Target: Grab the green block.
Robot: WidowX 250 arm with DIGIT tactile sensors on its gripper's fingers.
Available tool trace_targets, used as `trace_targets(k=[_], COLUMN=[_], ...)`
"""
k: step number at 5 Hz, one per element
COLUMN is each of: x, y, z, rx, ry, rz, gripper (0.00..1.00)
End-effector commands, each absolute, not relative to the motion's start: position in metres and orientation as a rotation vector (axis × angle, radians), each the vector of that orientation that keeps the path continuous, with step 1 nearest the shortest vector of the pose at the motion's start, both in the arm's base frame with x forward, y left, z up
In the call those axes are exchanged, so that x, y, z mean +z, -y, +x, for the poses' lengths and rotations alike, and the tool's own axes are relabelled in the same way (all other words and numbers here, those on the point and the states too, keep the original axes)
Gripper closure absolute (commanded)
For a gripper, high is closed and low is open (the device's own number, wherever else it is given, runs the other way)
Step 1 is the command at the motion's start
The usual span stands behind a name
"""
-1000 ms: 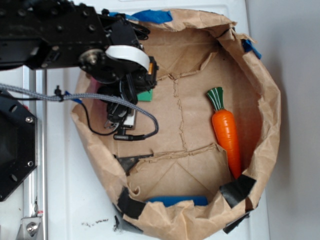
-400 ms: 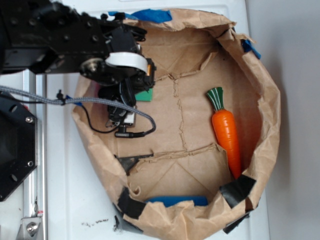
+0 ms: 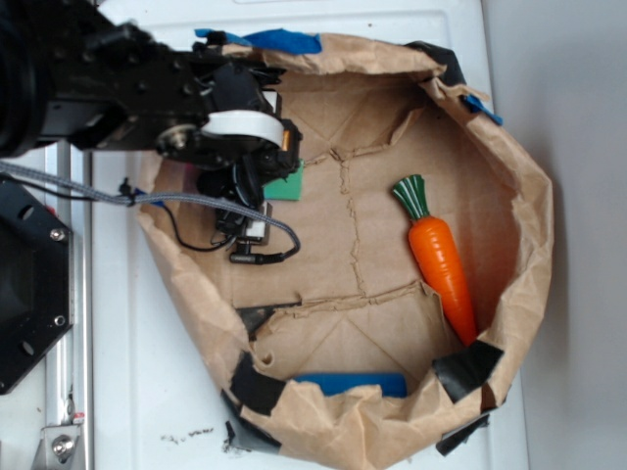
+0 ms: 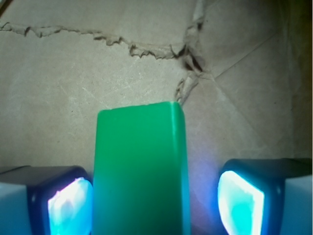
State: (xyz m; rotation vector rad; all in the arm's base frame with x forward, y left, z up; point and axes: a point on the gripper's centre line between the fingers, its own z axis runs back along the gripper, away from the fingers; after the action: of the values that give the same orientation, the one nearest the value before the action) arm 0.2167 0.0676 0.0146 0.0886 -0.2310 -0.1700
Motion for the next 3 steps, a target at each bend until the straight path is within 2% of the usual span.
trace_targets(k=[1,2,3], x=[-0.004,0.011,0.014], y=[-0.082,-0.076,-0.079], z=[0.143,0.187,0.182], rx=[-0.146,-0.13,-0.126], ry=[0.222,0.227,0.209], rz=[0.085,0.088,0.071], gripper=[1.0,1.0,1.0])
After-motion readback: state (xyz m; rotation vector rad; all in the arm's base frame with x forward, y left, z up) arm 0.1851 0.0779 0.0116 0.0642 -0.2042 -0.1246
